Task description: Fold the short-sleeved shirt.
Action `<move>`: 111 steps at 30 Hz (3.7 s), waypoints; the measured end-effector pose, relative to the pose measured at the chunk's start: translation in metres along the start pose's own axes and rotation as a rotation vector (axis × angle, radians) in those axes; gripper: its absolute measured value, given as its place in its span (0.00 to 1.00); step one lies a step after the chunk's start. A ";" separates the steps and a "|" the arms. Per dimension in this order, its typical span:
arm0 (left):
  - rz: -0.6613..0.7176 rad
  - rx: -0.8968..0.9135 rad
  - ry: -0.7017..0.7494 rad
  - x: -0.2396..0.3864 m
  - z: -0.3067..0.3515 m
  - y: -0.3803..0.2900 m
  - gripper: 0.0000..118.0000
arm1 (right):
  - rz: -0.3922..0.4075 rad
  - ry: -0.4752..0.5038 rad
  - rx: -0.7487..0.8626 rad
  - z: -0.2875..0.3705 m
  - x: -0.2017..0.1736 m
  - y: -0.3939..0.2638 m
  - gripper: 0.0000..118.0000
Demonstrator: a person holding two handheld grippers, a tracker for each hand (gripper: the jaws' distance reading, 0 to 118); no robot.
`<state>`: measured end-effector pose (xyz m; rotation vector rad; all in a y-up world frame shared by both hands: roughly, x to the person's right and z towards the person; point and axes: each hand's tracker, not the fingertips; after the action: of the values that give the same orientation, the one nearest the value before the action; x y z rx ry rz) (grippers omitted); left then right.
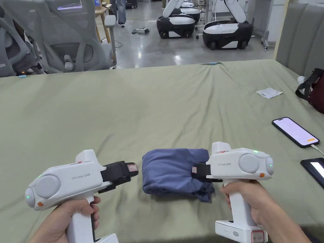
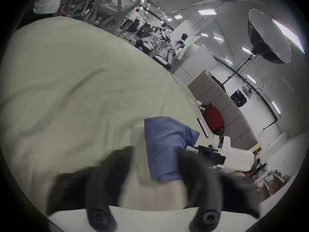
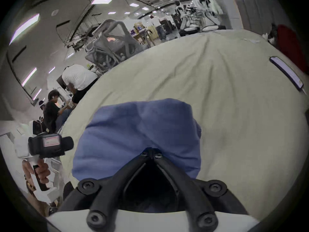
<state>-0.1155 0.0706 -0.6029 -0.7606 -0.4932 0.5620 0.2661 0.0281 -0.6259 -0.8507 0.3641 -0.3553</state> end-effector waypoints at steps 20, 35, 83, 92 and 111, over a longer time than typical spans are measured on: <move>0.019 -0.168 -0.038 0.018 -0.114 0.009 0.33 | 0.064 -0.027 0.045 0.002 -0.004 -0.012 0.00; -0.026 -0.118 0.091 -0.122 0.029 0.105 0.32 | 0.359 -0.021 0.410 -0.018 -0.177 0.049 0.01; -0.602 0.738 0.550 0.039 0.062 0.125 0.00 | 0.491 -0.270 0.710 0.074 -0.175 0.105 0.01; -0.694 0.755 0.514 0.112 0.015 0.032 0.00 | 0.415 -0.441 0.768 0.138 -0.088 0.047 0.01; -0.689 0.707 0.476 0.122 0.007 -0.042 0.00 | 0.399 -0.461 0.783 0.146 -0.078 -0.008 0.01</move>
<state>-0.0171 0.1261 -0.5412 -0.0077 -0.0692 -0.1126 0.2611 0.1543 -0.5177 -0.0659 -0.0538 0.0862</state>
